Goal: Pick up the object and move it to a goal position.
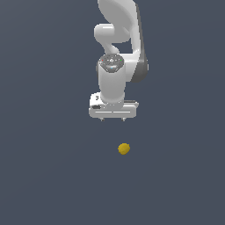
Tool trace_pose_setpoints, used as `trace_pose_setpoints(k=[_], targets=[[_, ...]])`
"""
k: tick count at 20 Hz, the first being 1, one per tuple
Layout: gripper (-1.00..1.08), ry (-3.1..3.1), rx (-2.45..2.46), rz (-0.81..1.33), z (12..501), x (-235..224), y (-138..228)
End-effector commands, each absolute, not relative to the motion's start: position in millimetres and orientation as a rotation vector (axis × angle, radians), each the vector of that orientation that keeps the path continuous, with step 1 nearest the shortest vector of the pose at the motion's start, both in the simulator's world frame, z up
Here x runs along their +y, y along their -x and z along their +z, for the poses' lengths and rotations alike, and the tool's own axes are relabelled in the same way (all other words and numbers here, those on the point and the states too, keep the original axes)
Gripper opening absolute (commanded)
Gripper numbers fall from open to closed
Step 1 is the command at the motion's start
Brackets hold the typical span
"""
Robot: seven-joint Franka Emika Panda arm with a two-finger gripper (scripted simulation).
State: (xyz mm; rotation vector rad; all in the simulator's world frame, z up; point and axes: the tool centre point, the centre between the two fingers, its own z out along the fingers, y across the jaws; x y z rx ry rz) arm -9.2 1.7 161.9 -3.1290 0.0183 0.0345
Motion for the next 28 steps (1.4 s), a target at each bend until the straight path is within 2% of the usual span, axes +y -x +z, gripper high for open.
trace_pose_setpoints(k=[1,9,16,28], targets=[[1.0,3.129,0.018,0.035,162,2,9],[1.0,3.103,-0.039,0.071,157,29,14],[1.0,3.104,-0.03,0.07,155,30,11],[1.0,3.116,0.113,0.044,127,41,-31]])
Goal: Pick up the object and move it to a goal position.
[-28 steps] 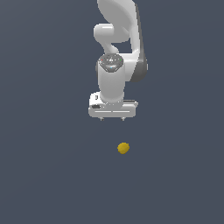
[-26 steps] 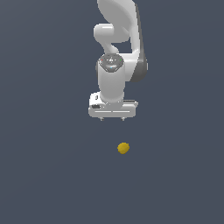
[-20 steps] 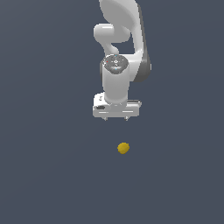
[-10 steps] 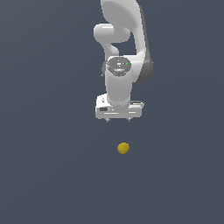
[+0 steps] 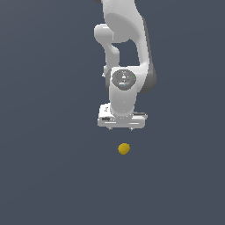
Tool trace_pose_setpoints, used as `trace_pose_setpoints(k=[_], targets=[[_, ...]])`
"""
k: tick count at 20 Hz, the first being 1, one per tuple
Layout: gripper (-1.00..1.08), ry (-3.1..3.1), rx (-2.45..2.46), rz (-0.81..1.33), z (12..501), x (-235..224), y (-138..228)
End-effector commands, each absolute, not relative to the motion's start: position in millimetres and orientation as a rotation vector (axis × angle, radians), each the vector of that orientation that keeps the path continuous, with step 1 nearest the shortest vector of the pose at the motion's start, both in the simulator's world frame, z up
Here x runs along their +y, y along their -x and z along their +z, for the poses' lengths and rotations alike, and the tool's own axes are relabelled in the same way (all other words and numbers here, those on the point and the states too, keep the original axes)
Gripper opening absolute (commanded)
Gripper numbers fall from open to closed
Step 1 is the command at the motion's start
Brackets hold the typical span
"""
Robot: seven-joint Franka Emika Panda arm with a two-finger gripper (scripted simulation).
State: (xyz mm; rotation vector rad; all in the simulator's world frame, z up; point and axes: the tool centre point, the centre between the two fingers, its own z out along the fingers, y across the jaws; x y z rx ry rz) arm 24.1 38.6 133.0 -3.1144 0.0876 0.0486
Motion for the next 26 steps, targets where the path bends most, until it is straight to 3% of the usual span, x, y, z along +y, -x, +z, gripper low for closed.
trace_pose_setpoints(k=[1,12,26], targets=[[1.0,3.118,0.132,0.041,123,42,-36],[1.0,3.125,0.288,0.007,86,57,-76],[1.0,3.126,0.312,0.002,64,59,-81]])
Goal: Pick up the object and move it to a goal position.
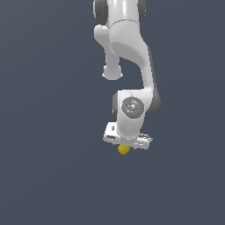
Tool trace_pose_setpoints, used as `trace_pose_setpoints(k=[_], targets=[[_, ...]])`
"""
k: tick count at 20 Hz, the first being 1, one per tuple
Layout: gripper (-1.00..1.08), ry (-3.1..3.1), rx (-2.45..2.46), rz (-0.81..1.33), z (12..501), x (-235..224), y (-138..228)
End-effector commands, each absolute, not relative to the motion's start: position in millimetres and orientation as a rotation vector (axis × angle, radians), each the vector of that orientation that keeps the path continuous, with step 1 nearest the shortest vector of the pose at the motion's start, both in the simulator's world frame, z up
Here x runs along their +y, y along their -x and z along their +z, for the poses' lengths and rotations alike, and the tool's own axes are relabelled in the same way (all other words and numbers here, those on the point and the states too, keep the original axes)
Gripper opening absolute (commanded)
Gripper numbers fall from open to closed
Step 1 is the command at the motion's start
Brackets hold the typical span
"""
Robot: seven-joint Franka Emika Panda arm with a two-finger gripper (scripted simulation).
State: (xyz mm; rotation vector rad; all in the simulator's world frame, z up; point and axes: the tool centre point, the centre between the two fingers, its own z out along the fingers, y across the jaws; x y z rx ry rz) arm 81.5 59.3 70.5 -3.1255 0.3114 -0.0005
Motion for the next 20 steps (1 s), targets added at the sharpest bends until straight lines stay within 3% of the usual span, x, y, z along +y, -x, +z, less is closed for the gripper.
trace_pose_setpoints(k=[1,12,13,20], targets=[[1.0,3.126,0.312,0.001,59,59,-81],[1.0,3.126,0.315,0.0,28,59,-82],[-1.0,3.126,0.315,0.0,28,59,-82],[-1.0,3.126,0.315,0.0,28,59,-82]])
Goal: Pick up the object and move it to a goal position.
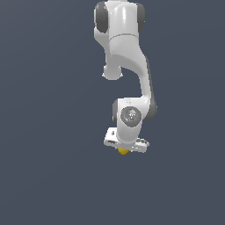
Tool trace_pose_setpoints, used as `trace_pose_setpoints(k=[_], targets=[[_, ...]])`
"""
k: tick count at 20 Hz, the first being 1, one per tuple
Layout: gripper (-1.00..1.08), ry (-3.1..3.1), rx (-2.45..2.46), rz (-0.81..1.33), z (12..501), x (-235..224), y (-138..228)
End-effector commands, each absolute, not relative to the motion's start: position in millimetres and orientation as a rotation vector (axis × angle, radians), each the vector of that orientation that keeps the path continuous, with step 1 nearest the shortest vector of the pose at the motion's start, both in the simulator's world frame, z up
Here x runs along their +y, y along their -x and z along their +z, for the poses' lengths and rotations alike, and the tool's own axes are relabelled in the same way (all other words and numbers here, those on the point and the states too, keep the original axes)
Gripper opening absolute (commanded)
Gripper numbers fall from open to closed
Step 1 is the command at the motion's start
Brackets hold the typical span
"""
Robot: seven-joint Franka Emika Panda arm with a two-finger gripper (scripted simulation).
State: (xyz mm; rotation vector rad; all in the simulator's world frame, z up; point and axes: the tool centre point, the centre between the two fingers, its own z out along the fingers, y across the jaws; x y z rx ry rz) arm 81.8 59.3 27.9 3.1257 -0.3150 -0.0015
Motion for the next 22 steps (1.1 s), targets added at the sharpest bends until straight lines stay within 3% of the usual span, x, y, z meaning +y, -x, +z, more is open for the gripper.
trace_pose_setpoints(k=[1,11,22], targets=[[-1.0,-3.126,-0.315,0.0,28,59,-82],[-1.0,-3.126,-0.315,-0.001,38,37,-77],[-1.0,-3.126,-0.315,-0.001,87,-66,-55]])
